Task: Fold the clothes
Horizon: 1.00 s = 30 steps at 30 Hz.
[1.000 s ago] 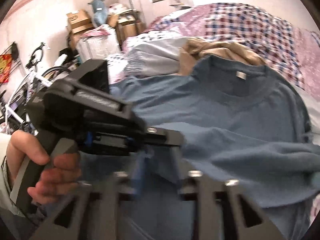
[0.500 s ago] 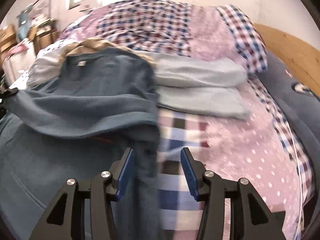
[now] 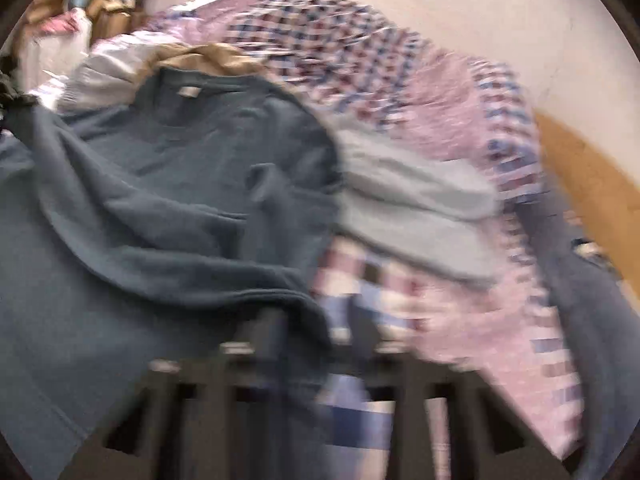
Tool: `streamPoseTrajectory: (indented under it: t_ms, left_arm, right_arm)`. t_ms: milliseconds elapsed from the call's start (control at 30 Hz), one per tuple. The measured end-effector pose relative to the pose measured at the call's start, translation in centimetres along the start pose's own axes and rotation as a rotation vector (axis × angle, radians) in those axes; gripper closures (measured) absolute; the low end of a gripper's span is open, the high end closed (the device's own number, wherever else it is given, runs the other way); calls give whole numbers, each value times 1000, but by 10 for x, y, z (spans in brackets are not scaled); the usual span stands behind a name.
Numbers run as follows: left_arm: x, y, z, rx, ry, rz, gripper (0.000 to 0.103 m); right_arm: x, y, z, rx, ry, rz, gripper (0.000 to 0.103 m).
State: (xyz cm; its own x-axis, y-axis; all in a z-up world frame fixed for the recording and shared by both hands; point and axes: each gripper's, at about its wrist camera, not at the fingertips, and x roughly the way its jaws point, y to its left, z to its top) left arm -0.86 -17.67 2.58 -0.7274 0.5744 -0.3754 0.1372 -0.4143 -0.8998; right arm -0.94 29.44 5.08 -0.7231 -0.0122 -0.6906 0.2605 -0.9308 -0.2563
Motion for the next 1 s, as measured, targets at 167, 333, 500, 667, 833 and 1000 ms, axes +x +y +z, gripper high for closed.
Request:
streamPoseTrajectory:
  t_ms: [167, 333, 500, 667, 833, 1000]
  left_arm:
    - [1, -2, -2, 12, 18, 13, 102]
    - [2, 4, -5, -2, 32, 75, 102]
    - [3, 4, -8, 12, 34, 121, 102]
    - [6, 1, -12, 45, 41, 157, 102]
    - [11, -4, -16, 94, 47, 189, 102]
    - [15, -4, -19, 103, 66, 192, 102]
  right_arm:
    - [-17, -18, 0, 28, 1, -31, 101]
    - [-15, -10, -18, -68, 118, 148, 101]
    - [-12, -10, -29, -91, 226, 265, 100]
    - [-15, -37, -2, 76, 154, 304, 79]
    - [-8, -64, 37, 274, 51, 319, 46]
    - [31, -77, 76, 359, 70, 301, 46]
